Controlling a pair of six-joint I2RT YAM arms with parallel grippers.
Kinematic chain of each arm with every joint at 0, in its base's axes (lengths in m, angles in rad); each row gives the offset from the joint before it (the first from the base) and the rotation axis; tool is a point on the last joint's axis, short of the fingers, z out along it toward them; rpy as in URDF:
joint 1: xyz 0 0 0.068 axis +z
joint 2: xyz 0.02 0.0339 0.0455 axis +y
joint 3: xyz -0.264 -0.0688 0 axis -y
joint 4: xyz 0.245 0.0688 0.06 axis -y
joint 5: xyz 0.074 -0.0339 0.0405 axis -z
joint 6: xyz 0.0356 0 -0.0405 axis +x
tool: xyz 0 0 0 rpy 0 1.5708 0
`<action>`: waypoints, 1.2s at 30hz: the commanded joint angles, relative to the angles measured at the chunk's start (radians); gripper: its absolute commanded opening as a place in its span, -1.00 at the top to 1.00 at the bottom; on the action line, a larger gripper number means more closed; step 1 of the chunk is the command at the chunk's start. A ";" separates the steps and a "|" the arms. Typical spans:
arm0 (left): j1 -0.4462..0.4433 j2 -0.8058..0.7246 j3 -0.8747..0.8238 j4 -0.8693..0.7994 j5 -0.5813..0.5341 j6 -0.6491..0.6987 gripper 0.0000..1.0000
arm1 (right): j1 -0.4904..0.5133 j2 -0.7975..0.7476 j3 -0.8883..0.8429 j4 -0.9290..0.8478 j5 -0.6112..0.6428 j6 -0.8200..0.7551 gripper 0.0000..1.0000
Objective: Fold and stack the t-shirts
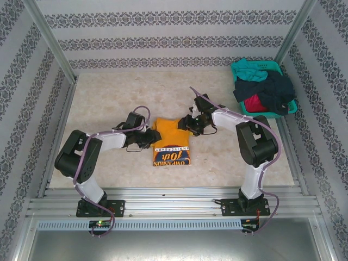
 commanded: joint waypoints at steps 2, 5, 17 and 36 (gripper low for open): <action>-0.019 0.053 0.021 0.146 0.056 -0.061 0.24 | 0.025 0.055 0.026 0.044 -0.090 0.085 -0.06; -0.018 0.089 0.027 0.170 0.047 -0.060 0.29 | 0.032 0.098 0.051 0.053 -0.132 0.090 -0.03; 0.082 0.040 0.012 -0.004 0.027 0.115 0.92 | -0.041 -0.076 0.003 0.054 -0.029 -0.022 -0.67; 0.531 -0.049 0.345 -0.752 -0.084 0.795 -0.35 | -0.116 -0.271 -0.117 0.020 0.048 -0.138 -0.75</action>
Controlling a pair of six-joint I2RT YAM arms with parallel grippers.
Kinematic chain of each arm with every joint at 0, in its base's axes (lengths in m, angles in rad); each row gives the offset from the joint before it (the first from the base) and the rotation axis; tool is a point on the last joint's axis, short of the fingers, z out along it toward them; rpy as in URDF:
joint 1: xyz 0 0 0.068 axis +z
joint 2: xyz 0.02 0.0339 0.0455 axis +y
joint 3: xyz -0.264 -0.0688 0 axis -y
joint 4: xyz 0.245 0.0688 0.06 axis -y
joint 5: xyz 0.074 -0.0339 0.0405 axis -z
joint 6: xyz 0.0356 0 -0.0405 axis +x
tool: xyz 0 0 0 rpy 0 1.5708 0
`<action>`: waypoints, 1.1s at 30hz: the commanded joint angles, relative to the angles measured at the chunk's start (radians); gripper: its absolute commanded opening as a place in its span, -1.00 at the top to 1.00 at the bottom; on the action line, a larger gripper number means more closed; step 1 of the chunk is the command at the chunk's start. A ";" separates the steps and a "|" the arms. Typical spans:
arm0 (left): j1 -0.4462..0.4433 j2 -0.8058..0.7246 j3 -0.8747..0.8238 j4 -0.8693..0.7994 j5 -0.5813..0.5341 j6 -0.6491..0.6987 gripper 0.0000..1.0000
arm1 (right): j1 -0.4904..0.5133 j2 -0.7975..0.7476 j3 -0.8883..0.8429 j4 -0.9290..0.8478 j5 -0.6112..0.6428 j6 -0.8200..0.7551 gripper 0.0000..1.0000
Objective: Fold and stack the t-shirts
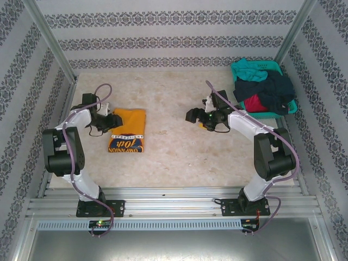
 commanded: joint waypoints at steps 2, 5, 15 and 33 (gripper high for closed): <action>-0.016 -0.095 -0.024 -0.069 -0.085 -0.018 -0.65 | 0.003 -0.048 -0.003 -0.017 0.031 -0.039 -0.76; -0.062 -0.193 -0.085 -0.007 -0.200 -0.101 -0.78 | 0.003 -0.063 -0.007 -0.013 0.041 -0.039 -0.75; -0.439 -0.286 -0.113 0.062 -0.635 -0.317 -1.00 | 0.008 -0.062 -0.030 0.019 0.046 -0.020 -0.75; -0.530 0.129 0.112 -0.089 -0.721 -0.145 0.55 | 0.016 -0.076 -0.053 0.025 0.035 -0.011 -0.75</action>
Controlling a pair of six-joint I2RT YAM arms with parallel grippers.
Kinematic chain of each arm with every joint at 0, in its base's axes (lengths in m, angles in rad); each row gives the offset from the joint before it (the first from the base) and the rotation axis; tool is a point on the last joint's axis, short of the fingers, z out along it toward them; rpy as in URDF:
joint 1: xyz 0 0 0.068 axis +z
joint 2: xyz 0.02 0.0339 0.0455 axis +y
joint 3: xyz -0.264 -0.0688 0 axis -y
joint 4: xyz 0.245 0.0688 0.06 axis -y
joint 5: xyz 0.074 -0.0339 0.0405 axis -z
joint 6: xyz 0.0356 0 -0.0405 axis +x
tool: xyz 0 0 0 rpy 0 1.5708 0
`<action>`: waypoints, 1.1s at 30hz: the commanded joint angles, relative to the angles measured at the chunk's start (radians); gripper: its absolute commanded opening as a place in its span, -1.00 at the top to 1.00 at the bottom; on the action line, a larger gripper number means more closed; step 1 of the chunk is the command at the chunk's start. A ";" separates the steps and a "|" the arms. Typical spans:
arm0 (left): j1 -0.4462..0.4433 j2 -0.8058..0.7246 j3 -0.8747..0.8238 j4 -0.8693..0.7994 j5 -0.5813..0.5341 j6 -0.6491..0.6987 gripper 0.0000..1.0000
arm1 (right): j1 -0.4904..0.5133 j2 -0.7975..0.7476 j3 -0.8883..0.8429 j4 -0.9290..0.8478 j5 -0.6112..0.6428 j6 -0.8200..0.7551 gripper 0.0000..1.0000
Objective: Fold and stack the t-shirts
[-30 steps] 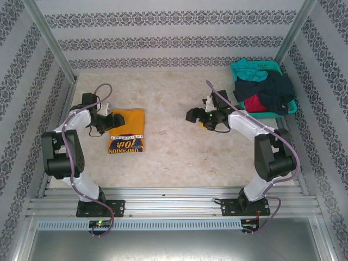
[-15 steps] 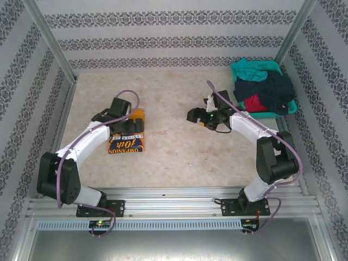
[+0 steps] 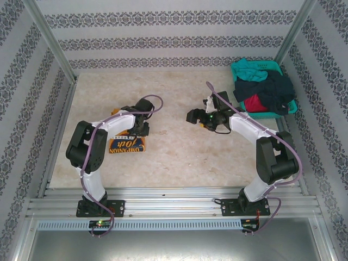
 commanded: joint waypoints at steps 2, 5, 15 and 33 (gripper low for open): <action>0.076 -0.013 0.010 -0.076 -0.023 0.121 0.71 | 0.007 -0.033 -0.017 -0.001 0.004 0.008 -0.75; 0.153 -0.045 -0.015 -0.088 -0.016 0.211 0.74 | 0.008 -0.027 -0.016 -0.004 0.001 0.006 -0.75; 0.436 -0.125 -0.066 -0.060 -0.013 0.527 0.69 | 0.010 0.006 0.018 -0.011 -0.011 0.001 -0.74; 0.780 -0.023 -0.003 0.035 -0.001 0.481 0.68 | 0.013 -0.038 0.005 -0.054 0.027 -0.005 -0.75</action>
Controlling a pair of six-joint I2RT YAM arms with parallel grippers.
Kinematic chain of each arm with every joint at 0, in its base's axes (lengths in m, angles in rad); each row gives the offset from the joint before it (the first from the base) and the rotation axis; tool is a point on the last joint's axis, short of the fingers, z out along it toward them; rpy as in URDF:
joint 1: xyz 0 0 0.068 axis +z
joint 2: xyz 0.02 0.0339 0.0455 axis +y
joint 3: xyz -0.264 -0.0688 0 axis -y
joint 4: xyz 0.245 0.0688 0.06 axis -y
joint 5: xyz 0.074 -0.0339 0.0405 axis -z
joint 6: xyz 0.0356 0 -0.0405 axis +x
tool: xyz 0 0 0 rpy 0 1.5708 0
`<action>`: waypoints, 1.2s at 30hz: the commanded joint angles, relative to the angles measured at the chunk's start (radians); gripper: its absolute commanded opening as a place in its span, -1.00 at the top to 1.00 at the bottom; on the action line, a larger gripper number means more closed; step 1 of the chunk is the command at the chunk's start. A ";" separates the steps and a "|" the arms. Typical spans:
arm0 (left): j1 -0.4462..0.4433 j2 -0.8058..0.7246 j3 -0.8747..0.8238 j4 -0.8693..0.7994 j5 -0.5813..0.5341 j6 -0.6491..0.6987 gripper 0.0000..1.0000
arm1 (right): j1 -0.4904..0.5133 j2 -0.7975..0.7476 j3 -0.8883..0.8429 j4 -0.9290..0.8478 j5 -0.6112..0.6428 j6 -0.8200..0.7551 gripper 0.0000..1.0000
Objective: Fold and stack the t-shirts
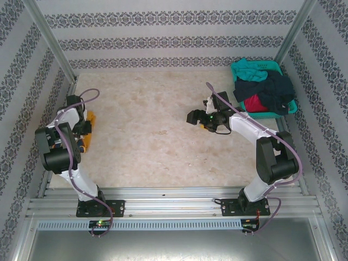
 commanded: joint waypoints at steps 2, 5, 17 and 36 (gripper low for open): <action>0.025 0.038 0.044 0.038 -0.006 -0.056 0.68 | 0.012 -0.040 -0.004 -0.019 0.026 -0.002 -0.75; 0.024 0.042 0.050 0.041 0.026 -0.095 0.61 | 0.013 -0.046 -0.005 -0.018 0.029 0.000 -0.75; -0.086 -0.292 -0.135 0.125 0.182 -0.277 -1.00 | 0.002 -0.184 -0.046 0.069 0.275 -0.109 -0.96; -0.172 -0.589 -0.853 1.197 0.318 -0.277 -1.00 | -0.200 -0.335 -0.701 0.999 0.823 -0.507 -0.96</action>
